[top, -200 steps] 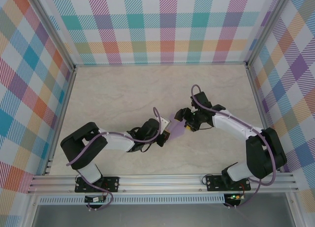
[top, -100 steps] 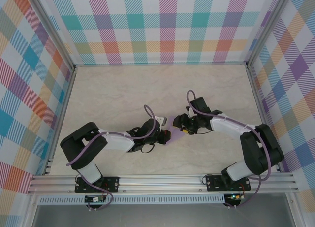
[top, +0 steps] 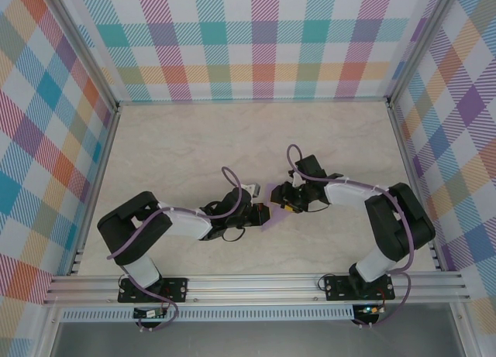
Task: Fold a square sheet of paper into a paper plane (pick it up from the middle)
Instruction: Fourth fold the wing at the center of the table.
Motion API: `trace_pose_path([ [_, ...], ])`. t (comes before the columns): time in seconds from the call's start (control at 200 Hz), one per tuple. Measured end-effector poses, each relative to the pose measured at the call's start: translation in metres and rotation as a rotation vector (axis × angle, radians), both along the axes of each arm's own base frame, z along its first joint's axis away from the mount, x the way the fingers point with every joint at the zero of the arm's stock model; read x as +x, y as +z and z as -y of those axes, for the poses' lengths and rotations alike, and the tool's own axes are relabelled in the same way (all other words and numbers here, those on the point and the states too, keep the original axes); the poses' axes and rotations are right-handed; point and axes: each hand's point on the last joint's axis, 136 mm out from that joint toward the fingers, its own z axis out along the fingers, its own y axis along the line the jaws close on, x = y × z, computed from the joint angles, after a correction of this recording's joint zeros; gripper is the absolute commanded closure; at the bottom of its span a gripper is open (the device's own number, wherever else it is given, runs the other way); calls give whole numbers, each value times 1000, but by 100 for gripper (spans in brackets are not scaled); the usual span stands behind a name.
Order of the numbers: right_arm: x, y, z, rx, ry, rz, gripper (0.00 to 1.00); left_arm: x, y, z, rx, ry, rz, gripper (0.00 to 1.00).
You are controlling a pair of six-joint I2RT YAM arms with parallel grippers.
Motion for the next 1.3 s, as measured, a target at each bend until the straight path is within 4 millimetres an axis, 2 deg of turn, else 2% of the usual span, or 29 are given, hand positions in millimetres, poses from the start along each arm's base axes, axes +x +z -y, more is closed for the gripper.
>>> trace_pose_path([
  [0.19,-1,-12,1,-18,6,-28,50,-3,-13,-1,11,2,-46,92],
  [0.42,0,-14,-1,-19,19,-30,49,-2,-17,-5,11,19,-74,75],
  [0.66,2,-15,-1,-29,22,-38,48,2,7,-20,-6,66,-63,59],
  [0.8,3,-16,-2,-36,22,-45,48,7,18,-30,-22,120,-68,61],
  [0.92,4,-16,-2,-45,22,-52,47,6,16,-32,-20,127,-91,66],
  [1.115,4,-16,-2,-60,23,-60,46,2,18,-22,-51,91,-130,78],
  [1.3,5,-17,-2,-67,24,-64,45,4,15,-11,-63,69,-157,84],
])
